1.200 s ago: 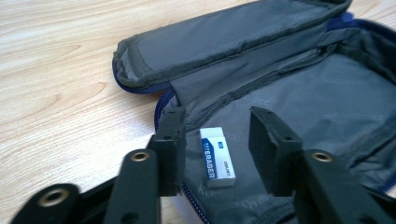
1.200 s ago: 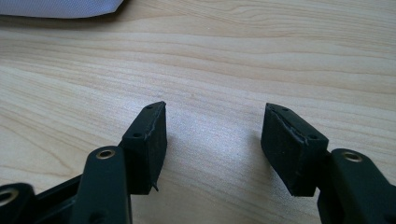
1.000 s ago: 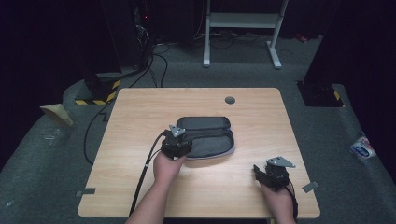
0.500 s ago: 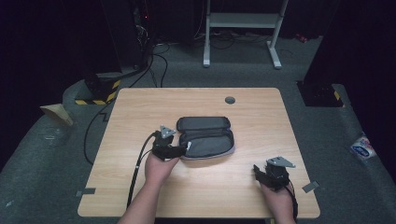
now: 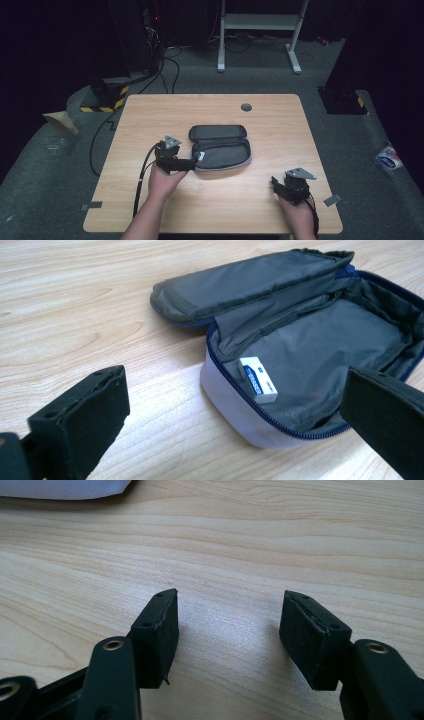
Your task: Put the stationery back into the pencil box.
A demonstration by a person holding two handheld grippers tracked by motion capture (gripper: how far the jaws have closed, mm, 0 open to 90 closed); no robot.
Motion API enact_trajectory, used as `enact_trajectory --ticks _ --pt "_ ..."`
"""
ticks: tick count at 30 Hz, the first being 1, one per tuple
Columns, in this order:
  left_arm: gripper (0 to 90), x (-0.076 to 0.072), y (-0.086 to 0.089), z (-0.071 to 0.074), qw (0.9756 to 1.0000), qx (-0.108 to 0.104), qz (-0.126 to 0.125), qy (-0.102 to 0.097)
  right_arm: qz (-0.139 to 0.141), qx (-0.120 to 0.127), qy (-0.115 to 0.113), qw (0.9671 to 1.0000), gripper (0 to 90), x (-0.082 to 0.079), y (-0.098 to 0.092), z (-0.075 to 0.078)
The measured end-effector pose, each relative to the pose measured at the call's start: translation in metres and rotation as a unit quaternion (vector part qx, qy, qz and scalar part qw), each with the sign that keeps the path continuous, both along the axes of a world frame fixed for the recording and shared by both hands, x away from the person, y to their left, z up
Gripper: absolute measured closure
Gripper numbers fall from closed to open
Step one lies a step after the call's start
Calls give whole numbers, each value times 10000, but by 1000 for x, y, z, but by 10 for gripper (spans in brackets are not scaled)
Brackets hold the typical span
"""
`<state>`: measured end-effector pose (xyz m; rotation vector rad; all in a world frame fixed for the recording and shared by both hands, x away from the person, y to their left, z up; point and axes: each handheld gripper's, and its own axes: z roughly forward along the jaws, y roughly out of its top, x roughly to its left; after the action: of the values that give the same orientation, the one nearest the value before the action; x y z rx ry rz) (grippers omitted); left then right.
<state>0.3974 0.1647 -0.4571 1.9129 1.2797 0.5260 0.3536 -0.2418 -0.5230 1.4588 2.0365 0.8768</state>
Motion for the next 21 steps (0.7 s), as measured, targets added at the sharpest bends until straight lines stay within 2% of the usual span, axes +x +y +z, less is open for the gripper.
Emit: enact_trajectory --ticks 6,10,14,21 --pt "0 -4 10 0 9999 23 -73 -103 -5 -3 -1 10000 406 0 0 0" --pt "0 -6 17 -7 9999 52 -149 -9 -14 -7 -5 10000 405 0 0 0" --pt "0 -9 27 -16 9999 -25 -106 58 -25 2 2 10000 405 0 0 0" --pt "0 -16 48 -32 9999 18 -9 165 -32 -4 -2 10000 405 0 0 0"
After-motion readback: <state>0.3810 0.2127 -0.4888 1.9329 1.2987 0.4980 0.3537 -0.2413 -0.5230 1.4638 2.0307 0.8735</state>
